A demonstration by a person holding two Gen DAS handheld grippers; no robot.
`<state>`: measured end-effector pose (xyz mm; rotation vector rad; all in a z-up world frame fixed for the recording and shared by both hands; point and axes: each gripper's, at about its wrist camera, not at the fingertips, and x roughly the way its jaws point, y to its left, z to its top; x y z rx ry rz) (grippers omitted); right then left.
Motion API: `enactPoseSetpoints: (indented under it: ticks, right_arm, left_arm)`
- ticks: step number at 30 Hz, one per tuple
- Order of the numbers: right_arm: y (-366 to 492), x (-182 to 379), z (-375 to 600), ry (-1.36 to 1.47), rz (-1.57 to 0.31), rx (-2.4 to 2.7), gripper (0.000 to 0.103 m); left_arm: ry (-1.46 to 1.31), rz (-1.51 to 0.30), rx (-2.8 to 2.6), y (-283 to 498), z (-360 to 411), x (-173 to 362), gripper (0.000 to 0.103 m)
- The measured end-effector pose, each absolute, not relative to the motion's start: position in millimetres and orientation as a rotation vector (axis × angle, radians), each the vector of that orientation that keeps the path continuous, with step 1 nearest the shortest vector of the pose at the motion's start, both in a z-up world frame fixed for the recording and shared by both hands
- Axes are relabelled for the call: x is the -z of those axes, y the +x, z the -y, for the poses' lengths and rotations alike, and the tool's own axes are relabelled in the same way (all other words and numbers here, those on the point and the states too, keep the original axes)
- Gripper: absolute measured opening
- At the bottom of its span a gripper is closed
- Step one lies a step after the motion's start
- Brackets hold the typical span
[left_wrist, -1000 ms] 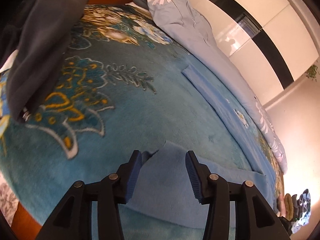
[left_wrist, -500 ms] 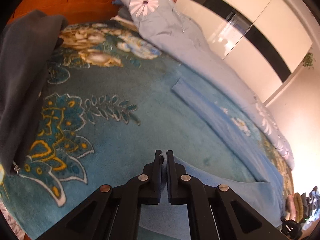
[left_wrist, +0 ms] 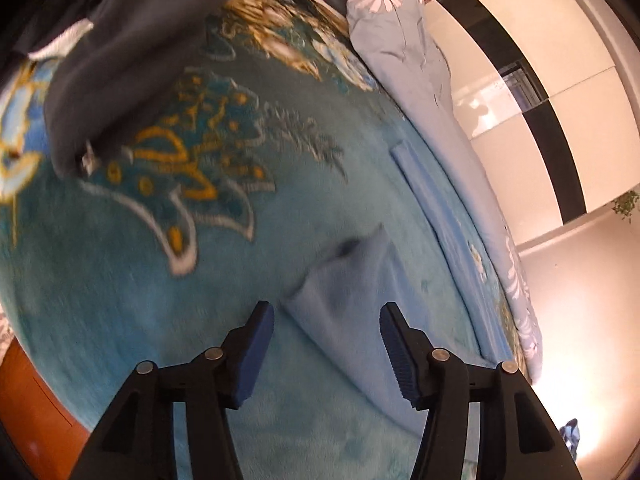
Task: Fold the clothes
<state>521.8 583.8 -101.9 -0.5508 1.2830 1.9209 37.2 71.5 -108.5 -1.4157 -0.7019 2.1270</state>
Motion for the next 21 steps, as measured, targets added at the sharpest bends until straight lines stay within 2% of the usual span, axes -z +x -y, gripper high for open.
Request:
enactPoseSetpoints:
  ticks: [3,5,6,9,13,19,21]
  right_arm:
    - [522,102,-582,-0.547,-1.288,-1.917,0.006]
    - [521,101,-581,-0.558,-1.281,-1.924,0.006]
    - [522,101,-581,-0.558,-1.284,-1.927,0.006]
    - [525,98,-579,-0.545,-1.300,-1.946,0.006]
    - [531,78,-577,-0.477,-1.332,-2.036,0.005]
    - [510,38,-593,-0.376,-1.395,-2.159,0.005]
    - [494,26,-605,-0.364,-1.386,-2.172,0.005]
  left_arm:
    - [-1.382,0.642,-2.167,44,-86,107,0.056]
    - [-1.384,0.637,-2.157,43,-95,108,0.030]
    - [-1.378,0.666,-2.151,43,-95,107,0.004]
    - [-1.360,0.755,-2.129,42,-95,104,0.004]
    - [-1.224,0.963,-2.020,36,-78,69,0.004]
    - [-1.178,1.041,-1.989,-10,-103,12,0.004]
    - [-1.220,1.017,-1.998,-28,-121,21,0.005]
